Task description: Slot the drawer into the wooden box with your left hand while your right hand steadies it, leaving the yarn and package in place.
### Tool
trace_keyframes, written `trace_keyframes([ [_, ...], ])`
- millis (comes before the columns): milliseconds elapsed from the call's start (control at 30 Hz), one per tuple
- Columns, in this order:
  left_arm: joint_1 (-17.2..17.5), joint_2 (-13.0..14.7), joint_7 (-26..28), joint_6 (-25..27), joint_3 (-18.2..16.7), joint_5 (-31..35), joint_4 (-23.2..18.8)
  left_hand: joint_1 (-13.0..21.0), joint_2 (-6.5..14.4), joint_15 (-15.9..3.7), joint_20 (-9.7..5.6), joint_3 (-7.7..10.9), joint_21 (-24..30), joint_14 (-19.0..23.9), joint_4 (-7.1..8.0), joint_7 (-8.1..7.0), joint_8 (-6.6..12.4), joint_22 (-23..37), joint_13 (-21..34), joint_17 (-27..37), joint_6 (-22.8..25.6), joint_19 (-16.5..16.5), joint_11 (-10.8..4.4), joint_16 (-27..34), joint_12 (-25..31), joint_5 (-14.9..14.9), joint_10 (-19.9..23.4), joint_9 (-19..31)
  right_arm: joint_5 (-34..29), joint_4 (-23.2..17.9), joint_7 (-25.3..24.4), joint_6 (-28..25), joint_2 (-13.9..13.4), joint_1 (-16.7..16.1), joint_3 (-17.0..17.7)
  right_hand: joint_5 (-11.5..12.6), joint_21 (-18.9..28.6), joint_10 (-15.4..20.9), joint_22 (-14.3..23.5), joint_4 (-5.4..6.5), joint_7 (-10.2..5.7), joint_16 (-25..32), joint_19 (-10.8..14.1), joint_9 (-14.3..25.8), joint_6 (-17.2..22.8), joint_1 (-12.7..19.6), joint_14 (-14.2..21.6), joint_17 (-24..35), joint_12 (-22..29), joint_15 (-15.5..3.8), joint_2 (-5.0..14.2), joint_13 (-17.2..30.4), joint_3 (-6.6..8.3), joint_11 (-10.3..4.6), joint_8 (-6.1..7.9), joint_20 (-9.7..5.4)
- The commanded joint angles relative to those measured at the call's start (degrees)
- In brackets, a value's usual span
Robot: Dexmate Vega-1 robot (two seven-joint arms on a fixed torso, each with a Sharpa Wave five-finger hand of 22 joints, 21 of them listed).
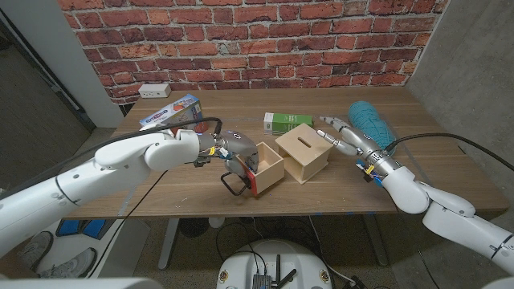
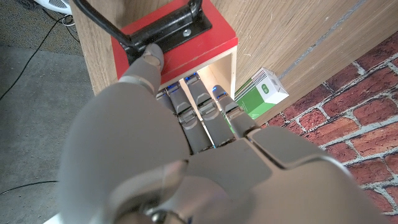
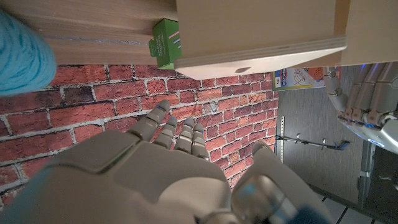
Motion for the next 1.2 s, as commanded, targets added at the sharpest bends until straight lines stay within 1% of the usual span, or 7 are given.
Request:
trace_keyframes([
  [33, -2.3, -2.7, -1.5, -1.5, 2.4, 1.9, 0.9, 1.9, 2.4, -4.54, -9.04, 0.10, -0.1, 0.6, 0.11, -0.02, 0.91, 0.2, 0.1, 0.2, 0.6, -0.3, -1.03, 0.2, 0.3, 0.4, 1.5, 1.9, -11.0, -2.4, -2.8, -4.7, -3.5, -2.1, -0.4, -0.1, -0.1, -0.3, 0.3, 0.00, 0.05, 0.1, -0.4, 0.1, -0.4, -0.1, -0.5, 0.1, 0.0, -2.58, 1.77, 0.0, 0.41, -0.15, 0.10, -2.64],
  [167, -2.9, -3.5, -2.2, -1.8, 3.1, 2.3, 1.1, 1.9, 2.4, -4.54, -9.06, 0.05, -0.1, 0.7, 0.10, -0.04, 0.93, 0.2, 0.1, 0.3, 0.5, -0.4, -1.02, 0.2, 0.3, 0.4, 1.5, 1.9, -12.6, -3.0, -2.8, -5.4, -4.9, -2.8, -0.5, -0.2, -0.1, 0.1, 0.3, 0.16, 0.02, 0.3, -0.7, 0.1, 0.1, -0.3, -0.2, 0.2, 0.2, -2.75, 1.87, 0.0, 0.41, -0.36, 0.37, -2.81],
  [467, -2.2, -3.6, -2.8, -1.5, 3.3, 3.1, 0.5, 2.0, 2.4, -4.54, -9.10, -0.02, -0.1, 0.6, 0.08, -0.04, 0.93, 0.2, 0.2, 0.2, 0.4, -0.6, -1.02, 0.2, 0.3, 0.4, 1.5, 1.9, -13.7, -3.4, -1.3, -4.7, -8.6, -3.6, -0.3, -0.3, 0.1, 1.4, 0.3, 0.60, -0.28, 0.9, -0.7, 0.1, 1.2, -0.8, 1.1, 0.2, 0.7, -2.83, 2.08, 0.0, 0.40, -0.74, 0.89, -2.99],
  [567, -2.2, -3.6, -3.0, -1.5, 3.2, 3.3, 0.3, 2.0, 2.4, -4.54, -9.10, -0.05, -0.1, 0.6, 0.08, -0.17, 0.95, 0.2, 0.2, 0.2, 0.4, -0.7, -1.01, 0.2, 0.3, 0.4, 1.4, 1.9, -13.9, -3.6, -0.8, -4.5, -9.7, -3.8, -0.1, -0.4, 0.2, 1.7, 0.2, 0.78, -0.24, 1.1, -0.7, 0.2, 1.8, -1.0, 1.7, 0.2, 0.7, -2.61, 2.11, 0.1, 0.37, -0.45, 1.09, -3.01],
  [700, -2.2, -3.6, -3.1, -1.8, 3.2, 3.5, 0.3, 2.0, 2.5, -4.54, -9.09, -0.07, -0.1, 0.6, 0.08, -0.19, 0.95, 0.2, 0.2, 0.2, 0.4, -0.7, -1.00, 0.2, 0.3, 0.4, 1.4, 1.9, -14.2, -3.5, -1.0, -4.1, -10.4, -4.1, -0.1, -0.5, 0.3, 2.4, 0.2, 0.99, 0.19, 1.5, -0.6, 0.2, 2.4, -1.2, 2.5, 0.2, 0.9, -2.43, 2.15, 0.1, 0.33, -0.23, 1.31, -2.98],
  [900, -2.7, -3.9, -3.2, -2.6, 3.6, 4.4, 0.6, 2.0, 2.5, -4.54, -9.08, -0.12, -0.1, 0.5, 0.08, -0.15, 0.98, 0.2, 0.2, 0.2, 0.4, -0.8, -1.00, 0.2, 0.3, 0.4, 1.5, 1.9, -15.1, -3.7, -0.6, -4.2, -11.5, -4.6, -0.2, -0.5, 0.5, 2.7, 0.2, 1.15, 0.21, 1.6, -0.3, 0.2, 2.6, -1.3, 2.9, 0.2, 1.0, -2.39, 2.18, 0.1, 0.30, -0.18, 1.33, -2.93],
  [1200, -3.2, -4.6, -3.6, -3.3, 4.1, 5.7, 0.8, 2.0, 2.5, -4.54, -9.07, -0.17, -0.1, 0.5, 0.09, -0.15, 1.01, 0.2, 0.2, 0.2, 0.3, -0.8, -1.02, 0.2, 0.2, 0.4, 1.4, 1.9, -16.2, -3.7, -1.5, -4.2, -12.3, -5.0, -0.5, -0.6, 0.5, 2.9, 0.2, 1.31, 0.17, 1.7, -0.2, 0.2, 3.0, -1.4, 3.2, 0.2, 1.0, -2.46, 2.18, 0.2, 0.26, -0.29, 1.38, -2.74],
])
